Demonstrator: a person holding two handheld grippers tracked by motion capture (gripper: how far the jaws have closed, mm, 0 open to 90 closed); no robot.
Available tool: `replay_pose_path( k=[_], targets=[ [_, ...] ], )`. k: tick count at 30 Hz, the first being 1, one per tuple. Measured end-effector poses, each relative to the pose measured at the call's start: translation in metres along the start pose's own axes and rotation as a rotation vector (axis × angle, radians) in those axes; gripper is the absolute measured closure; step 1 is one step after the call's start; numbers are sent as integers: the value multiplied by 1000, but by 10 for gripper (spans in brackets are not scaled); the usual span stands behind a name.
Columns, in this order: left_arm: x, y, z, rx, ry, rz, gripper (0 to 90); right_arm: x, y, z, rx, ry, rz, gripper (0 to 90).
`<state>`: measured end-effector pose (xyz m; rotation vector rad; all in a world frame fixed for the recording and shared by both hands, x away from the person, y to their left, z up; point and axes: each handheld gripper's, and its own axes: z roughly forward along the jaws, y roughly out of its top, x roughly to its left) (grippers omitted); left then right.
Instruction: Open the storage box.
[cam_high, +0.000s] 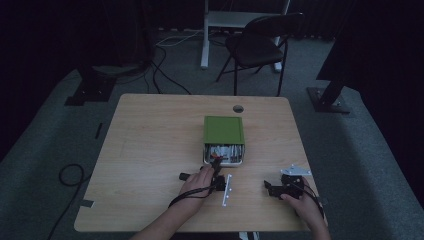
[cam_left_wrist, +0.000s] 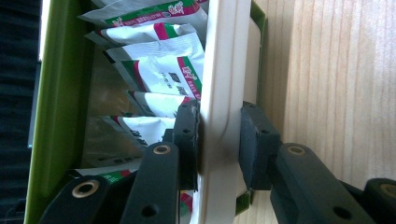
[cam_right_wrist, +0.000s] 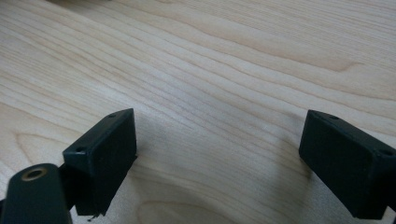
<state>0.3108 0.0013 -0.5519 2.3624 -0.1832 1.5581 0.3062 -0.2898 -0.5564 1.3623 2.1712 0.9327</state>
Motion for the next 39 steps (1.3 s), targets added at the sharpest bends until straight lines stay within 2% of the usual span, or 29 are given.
replay_pose_path(
  k=[4,26,29,39],
  targets=[
    [-2,1,-2,-1,8,7,718,0,0,0,0,0,0,109],
    [-10,8,-24,-5,-19,3,720,0,0,0,0,0,-1,109],
    [-11,9,-27,-5,-16,-7,721,0,0,0,0,0,-1,109],
    [-15,10,-34,-8,-20,2,721,0,0,0,0,0,-1,109]
  ],
)
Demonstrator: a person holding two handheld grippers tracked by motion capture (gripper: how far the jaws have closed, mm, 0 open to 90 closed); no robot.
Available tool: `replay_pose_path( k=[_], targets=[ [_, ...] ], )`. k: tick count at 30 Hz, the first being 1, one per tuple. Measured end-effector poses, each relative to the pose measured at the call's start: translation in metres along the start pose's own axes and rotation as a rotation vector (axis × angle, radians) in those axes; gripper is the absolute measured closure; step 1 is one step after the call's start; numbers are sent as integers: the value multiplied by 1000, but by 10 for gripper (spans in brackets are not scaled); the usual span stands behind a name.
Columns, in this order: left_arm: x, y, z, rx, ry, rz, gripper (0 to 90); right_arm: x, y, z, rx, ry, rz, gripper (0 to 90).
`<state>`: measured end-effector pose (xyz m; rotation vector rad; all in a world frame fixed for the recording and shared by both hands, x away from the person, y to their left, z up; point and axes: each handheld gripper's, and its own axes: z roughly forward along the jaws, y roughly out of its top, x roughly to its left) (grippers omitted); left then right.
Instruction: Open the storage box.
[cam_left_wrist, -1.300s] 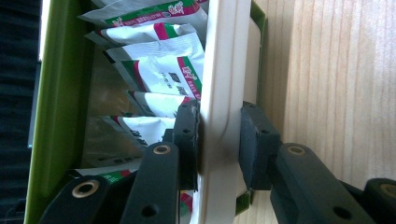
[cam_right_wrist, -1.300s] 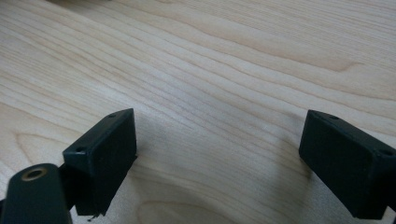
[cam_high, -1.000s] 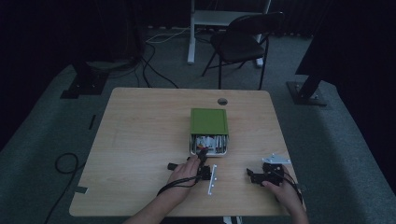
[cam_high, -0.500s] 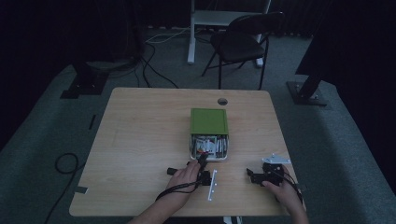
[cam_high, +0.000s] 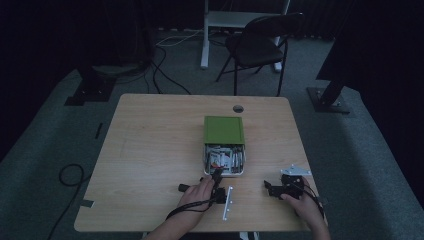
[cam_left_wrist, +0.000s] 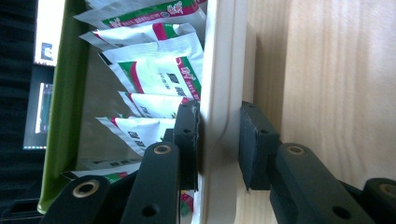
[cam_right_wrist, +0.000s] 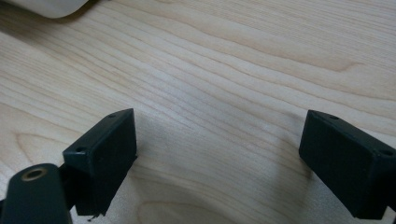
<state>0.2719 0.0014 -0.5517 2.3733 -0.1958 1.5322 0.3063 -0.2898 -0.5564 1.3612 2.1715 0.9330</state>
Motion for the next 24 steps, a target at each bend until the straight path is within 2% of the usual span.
replay_pose_path(
  k=[8,19,24],
  targets=[
    [-4,1,-5,-3,4,-1,720,0,0,0,1,1,-1,109],
    [-12,1,-16,0,-6,21,722,0,0,0,0,1,-1,110],
    [-14,3,-18,-3,-5,12,721,0,0,0,0,1,-1,110]
  ],
)
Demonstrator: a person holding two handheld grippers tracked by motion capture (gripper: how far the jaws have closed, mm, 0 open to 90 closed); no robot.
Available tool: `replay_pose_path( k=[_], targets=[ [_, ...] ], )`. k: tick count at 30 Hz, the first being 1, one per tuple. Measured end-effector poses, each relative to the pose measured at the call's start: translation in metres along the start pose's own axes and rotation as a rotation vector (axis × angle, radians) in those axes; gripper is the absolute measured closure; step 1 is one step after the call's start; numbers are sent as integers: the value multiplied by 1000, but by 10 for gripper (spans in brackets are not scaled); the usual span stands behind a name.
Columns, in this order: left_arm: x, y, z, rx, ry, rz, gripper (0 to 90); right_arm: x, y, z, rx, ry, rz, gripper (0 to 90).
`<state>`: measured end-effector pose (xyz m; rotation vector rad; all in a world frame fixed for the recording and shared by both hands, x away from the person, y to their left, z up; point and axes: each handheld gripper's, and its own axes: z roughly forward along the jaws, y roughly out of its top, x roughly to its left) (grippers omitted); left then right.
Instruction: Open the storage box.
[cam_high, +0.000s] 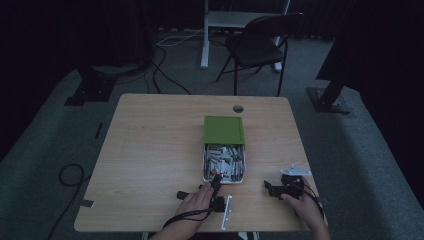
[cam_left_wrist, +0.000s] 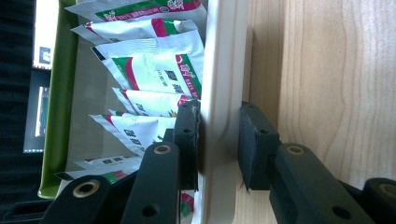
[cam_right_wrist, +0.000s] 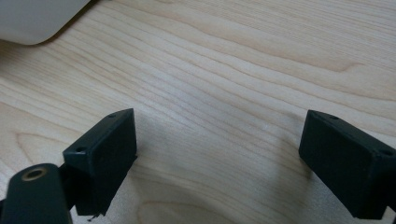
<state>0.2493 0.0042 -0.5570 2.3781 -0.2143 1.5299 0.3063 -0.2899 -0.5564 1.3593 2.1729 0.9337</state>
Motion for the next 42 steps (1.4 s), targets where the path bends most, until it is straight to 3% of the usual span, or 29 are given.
replay_pose_path(
  k=[6,20,29,42],
  targets=[
    [-1,3,-3,6,0,-15,720,0,0,0,0,0,1,110],
    [-3,6,-9,1,-12,4,722,0,0,0,0,2,0,110],
    [-4,7,-16,-1,-33,-8,721,0,0,0,0,3,0,111],
    [-7,8,-22,-11,-30,-1,721,0,-1,-1,0,5,-3,111]
  ],
)
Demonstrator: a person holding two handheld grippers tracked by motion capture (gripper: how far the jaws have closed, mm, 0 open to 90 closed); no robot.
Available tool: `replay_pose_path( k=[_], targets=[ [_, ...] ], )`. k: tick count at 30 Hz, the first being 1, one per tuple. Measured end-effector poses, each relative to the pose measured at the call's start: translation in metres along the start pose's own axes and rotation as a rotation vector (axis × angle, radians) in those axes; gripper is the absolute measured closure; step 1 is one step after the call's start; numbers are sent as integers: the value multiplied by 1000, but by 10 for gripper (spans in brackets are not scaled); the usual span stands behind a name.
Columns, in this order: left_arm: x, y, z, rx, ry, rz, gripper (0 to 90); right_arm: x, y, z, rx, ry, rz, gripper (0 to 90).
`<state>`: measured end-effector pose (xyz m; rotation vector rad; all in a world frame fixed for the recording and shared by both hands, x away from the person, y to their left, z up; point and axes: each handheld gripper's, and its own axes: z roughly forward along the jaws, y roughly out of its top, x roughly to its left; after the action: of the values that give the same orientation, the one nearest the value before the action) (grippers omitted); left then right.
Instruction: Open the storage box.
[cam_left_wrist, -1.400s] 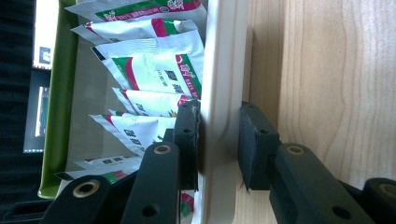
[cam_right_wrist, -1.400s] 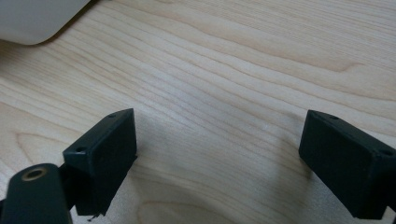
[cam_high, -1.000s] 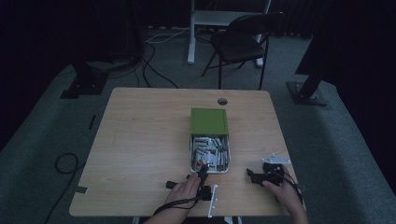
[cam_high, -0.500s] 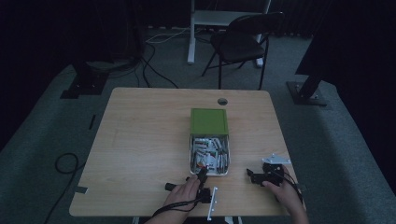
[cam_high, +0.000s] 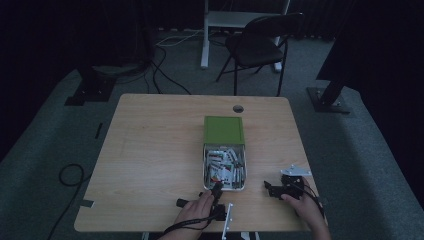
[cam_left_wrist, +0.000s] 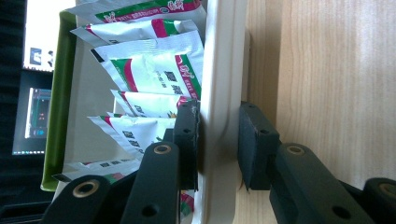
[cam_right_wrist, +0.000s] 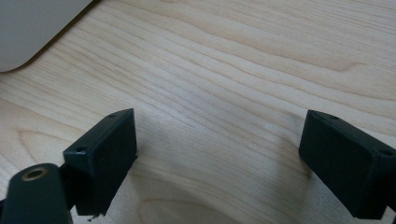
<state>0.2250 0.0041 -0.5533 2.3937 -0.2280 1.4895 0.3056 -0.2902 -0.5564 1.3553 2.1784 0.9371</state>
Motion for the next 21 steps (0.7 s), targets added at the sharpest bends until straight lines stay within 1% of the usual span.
replay_pose_path(
  k=[1,4,7,8,13,14,16,18,19,20,21],
  targets=[
    [0,0,0,-1,-3,-8,721,0,0,0,0,0,0,111],
    [0,0,-1,1,-8,-10,720,0,0,0,0,0,0,111],
    [1,-1,-1,-8,-9,-17,716,0,0,0,0,0,0,111],
    [1,-2,-1,-18,-13,-33,709,0,0,0,0,0,0,111],
    [6,-6,-3,-48,-43,-81,688,0,0,0,0,0,0,111],
    [7,-7,-4,-54,-53,-105,687,0,0,0,0,0,0,110],
    [9,-9,-5,-72,-74,-128,679,0,0,0,0,0,0,110],
    [12,-12,-6,-97,-96,-165,669,0,0,0,0,0,0,111],
    [14,-13,-8,-105,-106,-193,670,0,0,0,0,0,0,110],
    [16,-14,-9,-119,-116,-210,670,0,0,0,0,0,0,110],
    [17,-15,-11,-135,-138,-246,670,0,0,0,0,0,0,110]
  ],
)
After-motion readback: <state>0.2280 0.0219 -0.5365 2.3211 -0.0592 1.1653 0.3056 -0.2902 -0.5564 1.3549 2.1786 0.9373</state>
